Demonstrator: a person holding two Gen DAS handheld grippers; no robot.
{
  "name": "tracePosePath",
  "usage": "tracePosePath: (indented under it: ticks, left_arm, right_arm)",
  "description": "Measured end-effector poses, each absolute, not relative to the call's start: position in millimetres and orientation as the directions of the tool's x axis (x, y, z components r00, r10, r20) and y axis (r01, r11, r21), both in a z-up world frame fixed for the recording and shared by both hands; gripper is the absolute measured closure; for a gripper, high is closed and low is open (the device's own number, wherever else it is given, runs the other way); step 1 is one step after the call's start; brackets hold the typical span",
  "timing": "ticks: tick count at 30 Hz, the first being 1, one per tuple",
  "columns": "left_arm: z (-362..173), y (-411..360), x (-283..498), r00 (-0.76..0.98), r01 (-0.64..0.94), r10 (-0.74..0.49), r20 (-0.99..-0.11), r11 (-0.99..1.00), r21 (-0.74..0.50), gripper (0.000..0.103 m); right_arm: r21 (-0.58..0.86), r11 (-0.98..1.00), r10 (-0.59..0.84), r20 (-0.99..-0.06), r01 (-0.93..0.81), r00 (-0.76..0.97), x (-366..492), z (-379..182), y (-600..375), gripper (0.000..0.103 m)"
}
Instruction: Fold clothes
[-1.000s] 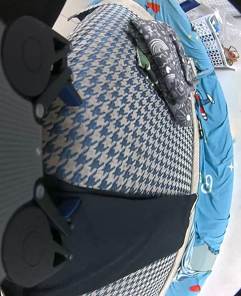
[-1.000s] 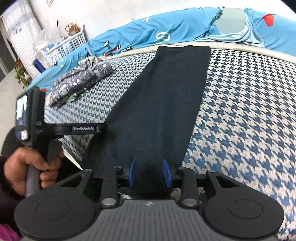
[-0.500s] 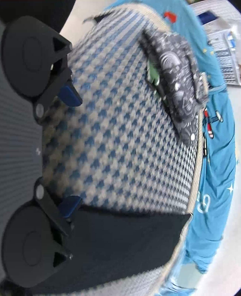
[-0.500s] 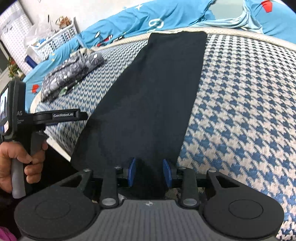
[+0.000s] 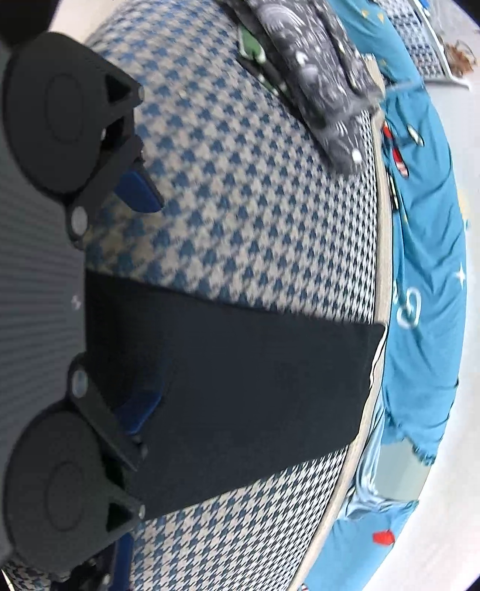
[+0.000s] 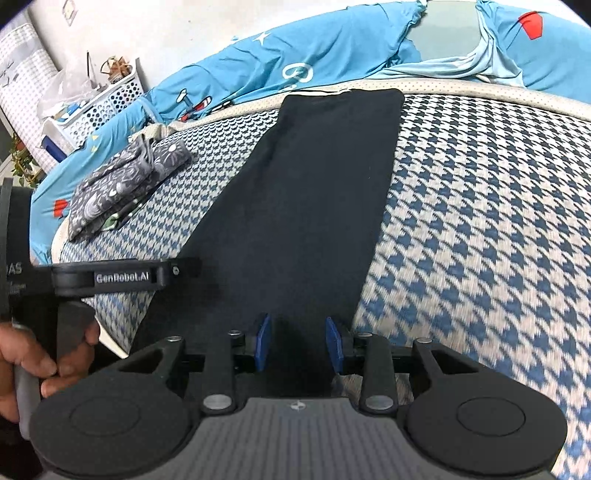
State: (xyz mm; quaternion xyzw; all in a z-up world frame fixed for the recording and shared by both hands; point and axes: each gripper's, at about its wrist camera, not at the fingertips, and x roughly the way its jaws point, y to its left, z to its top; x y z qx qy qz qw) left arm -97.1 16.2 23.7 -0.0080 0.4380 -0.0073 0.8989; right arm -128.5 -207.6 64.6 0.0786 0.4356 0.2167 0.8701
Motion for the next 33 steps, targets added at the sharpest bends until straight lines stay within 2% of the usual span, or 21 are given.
tracePosePath:
  ticks: [23, 33]
  left_arm:
    - [11, -18, -33, 0.591, 0.097, -0.017, -0.807, 0.994, 0.051, 0.0]
    - [7, -23, -11, 0.572, 0.109, -0.036, -0.82, 0.994, 0.032, 0.0]
  right_arm:
    - [0.316, 0.914, 0.405, -0.723, -0.254, 0.56, -48, 57, -213, 0.07]
    - [0.327, 0.921, 0.388, -0.705, -0.213, 0.594, -14, 57, -222, 0.069]
